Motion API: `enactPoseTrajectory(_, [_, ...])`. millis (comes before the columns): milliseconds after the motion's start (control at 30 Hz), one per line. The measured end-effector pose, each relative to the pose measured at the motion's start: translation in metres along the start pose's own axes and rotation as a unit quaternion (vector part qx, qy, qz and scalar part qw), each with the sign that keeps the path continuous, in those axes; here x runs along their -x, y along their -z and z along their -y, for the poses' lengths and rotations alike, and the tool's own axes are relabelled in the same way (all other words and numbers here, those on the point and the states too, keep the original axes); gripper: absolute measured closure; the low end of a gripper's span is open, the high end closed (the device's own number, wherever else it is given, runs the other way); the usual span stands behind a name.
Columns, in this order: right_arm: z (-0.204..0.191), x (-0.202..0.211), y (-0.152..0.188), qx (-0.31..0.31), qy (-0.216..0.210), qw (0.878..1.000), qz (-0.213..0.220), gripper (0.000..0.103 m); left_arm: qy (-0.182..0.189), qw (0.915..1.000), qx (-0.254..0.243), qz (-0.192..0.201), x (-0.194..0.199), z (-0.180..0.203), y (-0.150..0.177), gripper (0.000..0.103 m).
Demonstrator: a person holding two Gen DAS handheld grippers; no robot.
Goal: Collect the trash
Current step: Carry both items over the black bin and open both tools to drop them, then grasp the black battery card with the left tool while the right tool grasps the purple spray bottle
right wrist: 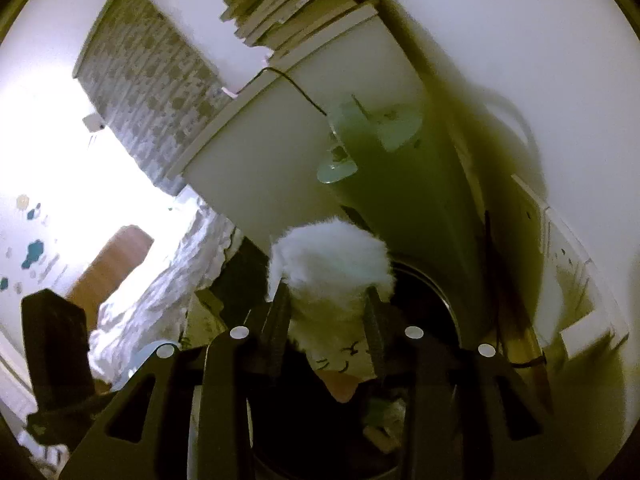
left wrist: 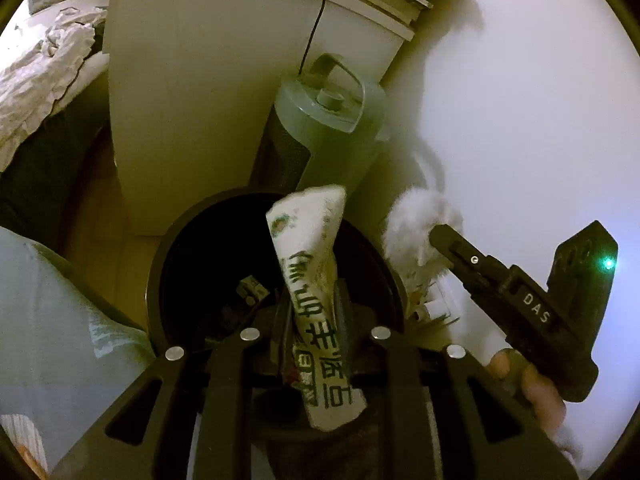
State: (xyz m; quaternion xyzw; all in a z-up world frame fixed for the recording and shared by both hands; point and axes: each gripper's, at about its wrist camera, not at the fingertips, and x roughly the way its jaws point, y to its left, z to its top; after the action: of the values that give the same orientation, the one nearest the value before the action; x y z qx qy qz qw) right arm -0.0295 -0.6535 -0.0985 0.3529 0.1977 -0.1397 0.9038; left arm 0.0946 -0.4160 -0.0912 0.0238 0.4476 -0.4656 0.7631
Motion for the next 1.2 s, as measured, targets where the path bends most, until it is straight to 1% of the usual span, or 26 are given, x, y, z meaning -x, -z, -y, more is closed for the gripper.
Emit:
enactPoseTrajectory(33, [0.001,0.000,0.000,-0.004,-0.001,1.000,0.000,0.060,-0.005,1.0000,0.000,0.000,0.000,0.000,0.000,0.073])
enactPoseTrajectory(100, [0.003,0.001,0.001,-0.009,0.000,1.000,0.003,0.049,-0.011,0.9999,0.006,0.006,0.001,-0.001,0.000,0.036])
enactPoseTrajectory(133, [0.003,0.002,0.001,-0.011,-0.001,1.000,0.005,0.048,-0.014,0.9997,0.010,0.015,0.005,-0.002,0.000,0.031])
enactPoseTrajectory(167, [0.004,0.002,0.001,-0.013,-0.002,1.000,0.007,0.046,-0.017,0.9995,0.012,0.023,0.008,-0.002,0.001,0.029])
enactPoseTrajectory(267, [0.004,0.004,0.002,-0.016,-0.005,1.000,0.012,0.043,-0.015,0.9994,0.018,0.026,0.015,-0.005,0.003,0.028])
enactPoseTrajectory(367, [0.001,0.003,0.004,-0.016,-0.005,1.000,0.012,0.041,-0.014,0.9989,0.028,0.034,0.028,-0.010,0.005,0.027])
enactPoseTrajectory(433, [-0.001,0.002,0.005,-0.013,-0.004,1.000,0.010,0.041,-0.018,0.9981,0.037,0.045,0.041,-0.014,0.008,0.023])
enactPoseTrajectory(567, [-0.011,-0.001,0.009,0.003,-0.005,1.000,0.004,0.040,-0.026,0.9961,0.049,0.068,0.076,-0.029,0.018,0.022])
enactPoseTrajectory(667, [-0.022,-0.004,0.014,0.021,-0.007,1.000,-0.004,0.040,-0.053,0.9927,0.061,0.089,0.112,-0.052,0.031,0.018])
enactPoseTrajectory(767, [-0.035,-0.005,0.020,0.044,-0.011,0.999,-0.011,0.040,-0.089,0.9871,0.079,0.107,0.150,-0.084,0.046,0.016])
enactPoseTrajectory(800, [-0.042,-0.006,0.023,0.057,-0.013,0.998,-0.015,0.040,-0.105,0.9845,0.084,0.113,0.162,-0.095,0.053,0.012])
enactPoseTrajectory(867, [-0.053,-0.009,0.029,0.076,-0.017,0.997,-0.024,0.040,-0.149,0.9764,0.092,0.127,0.189,-0.121,0.066,0.007])
enactPoseTrajectory(900, [-0.062,-0.012,0.033,0.091,-0.021,0.995,-0.032,0.040,-0.172,0.9712,0.096,0.134,0.204,-0.137,0.074,0.005])
enactPoseTrajectory(933, [-0.068,-0.014,0.037,0.102,-0.024,0.994,-0.039,0.040,-0.188,0.9677,0.097,0.137,0.215,-0.149,0.079,0.005])
enactPoseTrajectory(1000, [-0.083,-0.021,0.045,0.124,-0.035,0.990,-0.061,0.040,-0.210,0.9639,0.096,0.133,0.226,-0.168,0.088,0.005])
enactPoseTrajectory(1100, [-0.115,-0.032,0.062,0.167,-0.054,0.979,-0.104,0.040,-0.235,0.9619,0.094,0.103,0.234,-0.203,0.099,0.006])
enactPoseTrajectory(1167, [-0.146,-0.037,0.073,0.191,-0.082,0.970,-0.125,0.040,-0.245,0.9612,0.088,0.092,0.233,-0.216,0.103,0.005])
enactPoseTrajectory(1200, [-0.168,-0.041,0.078,0.212,-0.101,0.962,-0.137,0.040,-0.247,0.9618,0.082,0.085,0.232,-0.222,0.105,0.006])
